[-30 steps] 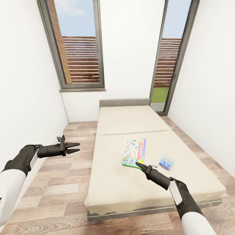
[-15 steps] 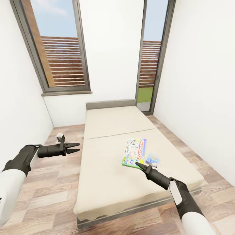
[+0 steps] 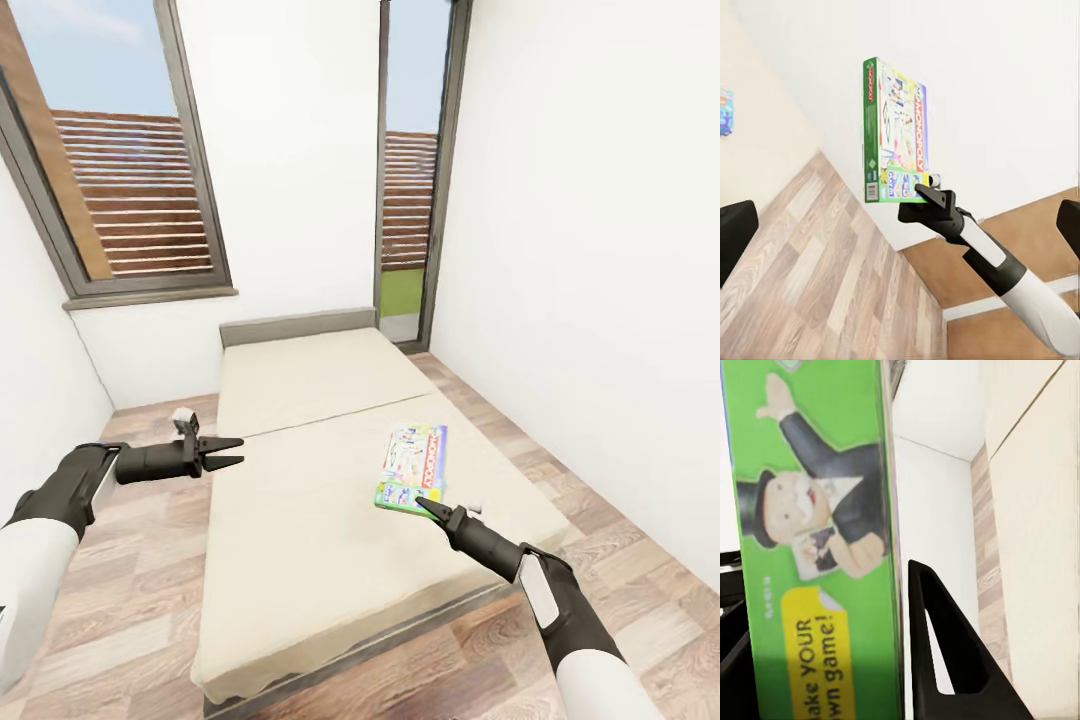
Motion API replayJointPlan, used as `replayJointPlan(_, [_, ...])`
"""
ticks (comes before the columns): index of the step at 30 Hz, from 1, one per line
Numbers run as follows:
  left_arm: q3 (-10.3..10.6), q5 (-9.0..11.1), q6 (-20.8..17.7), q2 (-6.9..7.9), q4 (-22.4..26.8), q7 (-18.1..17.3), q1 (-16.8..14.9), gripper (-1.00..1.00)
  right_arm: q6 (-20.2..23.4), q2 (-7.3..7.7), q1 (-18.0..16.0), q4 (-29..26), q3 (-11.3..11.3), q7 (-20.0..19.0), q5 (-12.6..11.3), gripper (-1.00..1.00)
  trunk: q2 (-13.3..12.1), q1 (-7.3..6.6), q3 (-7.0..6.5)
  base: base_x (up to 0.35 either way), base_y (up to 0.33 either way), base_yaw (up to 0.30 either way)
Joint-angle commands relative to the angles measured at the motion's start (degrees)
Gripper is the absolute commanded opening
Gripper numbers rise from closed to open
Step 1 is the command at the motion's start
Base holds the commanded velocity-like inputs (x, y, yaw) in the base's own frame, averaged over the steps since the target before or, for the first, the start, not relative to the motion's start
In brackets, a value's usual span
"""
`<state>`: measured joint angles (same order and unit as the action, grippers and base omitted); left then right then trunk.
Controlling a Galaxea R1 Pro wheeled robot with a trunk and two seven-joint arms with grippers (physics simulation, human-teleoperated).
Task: Put all the toys in the child's room - the three board games (two on the bed and one on the table), the two jigsaw puzzles on the table, and the tennis ball on the table - inside the toy box on the table in the child's room.
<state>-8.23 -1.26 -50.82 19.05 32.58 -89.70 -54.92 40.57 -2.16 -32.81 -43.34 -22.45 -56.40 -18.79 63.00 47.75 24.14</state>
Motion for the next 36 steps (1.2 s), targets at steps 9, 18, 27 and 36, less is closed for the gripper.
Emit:
replayJointPlan(9, [0.0,-0.1,-0.6,0.02,0.0,-0.3,0.0,1.0,0.3,-0.05,-0.1,0.0,-0.3,-0.1,-0.2,-1.0,-3.6,-1.98,-1.93,0.0,0.0,-0.272])
replayJointPlan(18, [0.0,-0.2,-0.5,0.02,0.0,-0.3,0.0,1.0,0.3,-0.03,-0.1,0.0,-0.5,-0.1,-0.5,-1.0,-7.2,-3.96,-3.95,0.0,0.0,-0.272])
replayJointPlan(27, [-0.1,-0.2,-0.5,-0.05,0.0,-0.3,0.0,1.0,-1.0,-0.03,-0.2,0.0,-0.5,-0.1,-0.8,-1.0,-10.8,-5.93,-6.0,0.0,0.0,-0.265])
replayJointPlan(36, [0.0,-0.2,-0.5,-0.06,0.0,-0.3,0.0,1.0,-1.5,-0.03,-0.2,0.0,-0.5,-1.2,-0.9,-1.0,-14.4,-7.91,-8.07,0.0,0.0,-0.259])
